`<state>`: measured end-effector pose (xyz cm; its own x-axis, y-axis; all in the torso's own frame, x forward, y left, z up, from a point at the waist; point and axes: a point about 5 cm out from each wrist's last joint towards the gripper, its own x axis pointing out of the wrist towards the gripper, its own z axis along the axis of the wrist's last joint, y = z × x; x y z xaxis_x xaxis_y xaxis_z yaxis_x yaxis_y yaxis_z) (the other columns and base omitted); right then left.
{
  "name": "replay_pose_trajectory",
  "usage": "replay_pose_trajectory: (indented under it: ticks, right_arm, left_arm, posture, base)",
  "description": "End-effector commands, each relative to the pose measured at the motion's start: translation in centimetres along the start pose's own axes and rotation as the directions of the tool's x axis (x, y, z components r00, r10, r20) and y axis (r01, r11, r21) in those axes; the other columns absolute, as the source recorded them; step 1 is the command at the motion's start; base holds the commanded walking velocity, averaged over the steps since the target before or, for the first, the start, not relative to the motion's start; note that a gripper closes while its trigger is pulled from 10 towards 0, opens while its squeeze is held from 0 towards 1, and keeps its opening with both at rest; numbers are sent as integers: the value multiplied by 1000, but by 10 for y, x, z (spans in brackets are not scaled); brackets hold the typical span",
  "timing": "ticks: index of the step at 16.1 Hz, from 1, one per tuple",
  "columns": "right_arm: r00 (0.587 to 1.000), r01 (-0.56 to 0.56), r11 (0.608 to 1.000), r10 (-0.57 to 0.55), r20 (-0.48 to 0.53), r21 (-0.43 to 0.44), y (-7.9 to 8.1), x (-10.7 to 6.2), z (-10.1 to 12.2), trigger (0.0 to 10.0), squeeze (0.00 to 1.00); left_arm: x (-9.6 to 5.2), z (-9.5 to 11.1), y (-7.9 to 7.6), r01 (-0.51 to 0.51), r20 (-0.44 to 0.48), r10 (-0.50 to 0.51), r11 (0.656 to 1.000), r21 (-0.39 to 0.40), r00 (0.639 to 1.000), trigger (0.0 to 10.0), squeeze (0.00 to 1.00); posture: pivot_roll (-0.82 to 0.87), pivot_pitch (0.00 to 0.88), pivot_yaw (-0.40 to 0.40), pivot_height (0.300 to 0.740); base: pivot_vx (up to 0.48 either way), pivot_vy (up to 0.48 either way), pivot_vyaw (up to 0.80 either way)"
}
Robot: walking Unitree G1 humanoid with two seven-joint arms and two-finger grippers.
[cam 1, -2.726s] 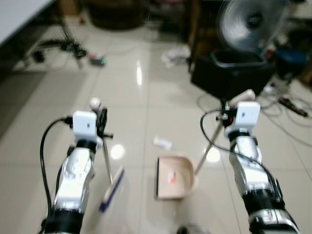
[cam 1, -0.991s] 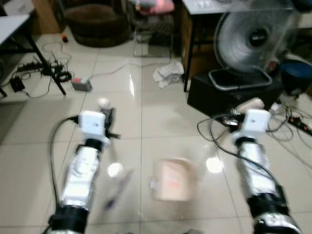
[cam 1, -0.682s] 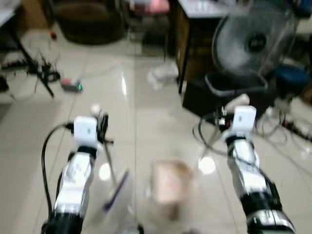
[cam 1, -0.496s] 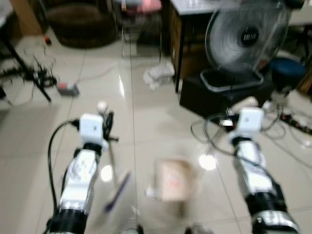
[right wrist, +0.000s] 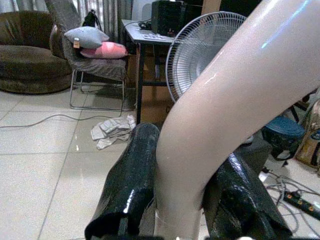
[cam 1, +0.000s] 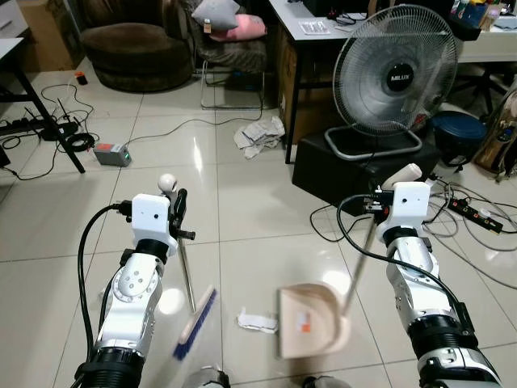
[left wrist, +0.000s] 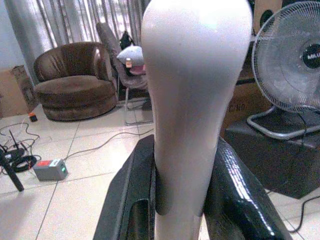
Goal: Sweep floor
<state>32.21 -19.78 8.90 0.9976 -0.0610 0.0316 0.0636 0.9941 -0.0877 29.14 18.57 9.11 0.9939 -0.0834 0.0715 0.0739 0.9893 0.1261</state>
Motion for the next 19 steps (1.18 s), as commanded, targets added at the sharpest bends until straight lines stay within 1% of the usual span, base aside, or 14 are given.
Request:
replay_pose_trajectory:
  ticks: [1, 8, 11, 12, 15, 18, 19]
  right_arm:
    - [999, 12, 1000, -11, 46, -10, -4, 7, 11, 10000, 0]
    - [998, 2, 999, 0, 55, -33, -4, 11, 13, 10000, 0]
    - [998, 10, 999, -8, 62, -39, -5, 11, 13, 10000, 0]
    - [998, 15, 999, -12, 63, -41, -6, 11, 13, 10000, 0]
    - [997, 24, 999, -22, 68, -38, -7, 10, 13, 10000, 0]
    - [997, 26, 999, -23, 70, -39, -8, 10, 13, 10000, 0]
    - [997, 27, 998, -23, 73, -53, -8, 11, 14, 10000, 0]
  left_arm:
    - [6, 8, 2, -11, 38, 11, 1000, 11, 999, 10000, 0]
    - [12, 8, 1, -15, 35, 14, 1000, 11, 999, 10000, 0]
    - [20, 13, -2, -1, 49, 1, 1000, 2, 999, 10000, 0]
    - [23, 15, -1, -13, 57, 14, 1000, -8, 998, 10000, 0]
    - [24, 16, -1, -14, 63, 13, 1000, 9, 998, 10000, 0]
    - [25, 16, -2, -18, 69, 17, 1000, 8, 997, 10000, 0]
    - [25, 16, -2, -22, 73, 21, 1000, 9, 997, 10000, 0]
  posture:
    - [0, 77, 21, 740]
    - [0, 85, 20, 740]
    - [-5, 90, 23, 740]
    - [-7, 89, 24, 740]
    - [-9, 87, 24, 740]
    - [-8, 85, 24, 740]
    - [-7, 86, 21, 740]
  base:
    - [0, 0, 0]
    - [0, 0, 0]
    - [0, 0, 0]
    - [0, 0, 0]
    - [0, 0, 0]
    - [0, 0, 0]
    - [0, 0, 0]
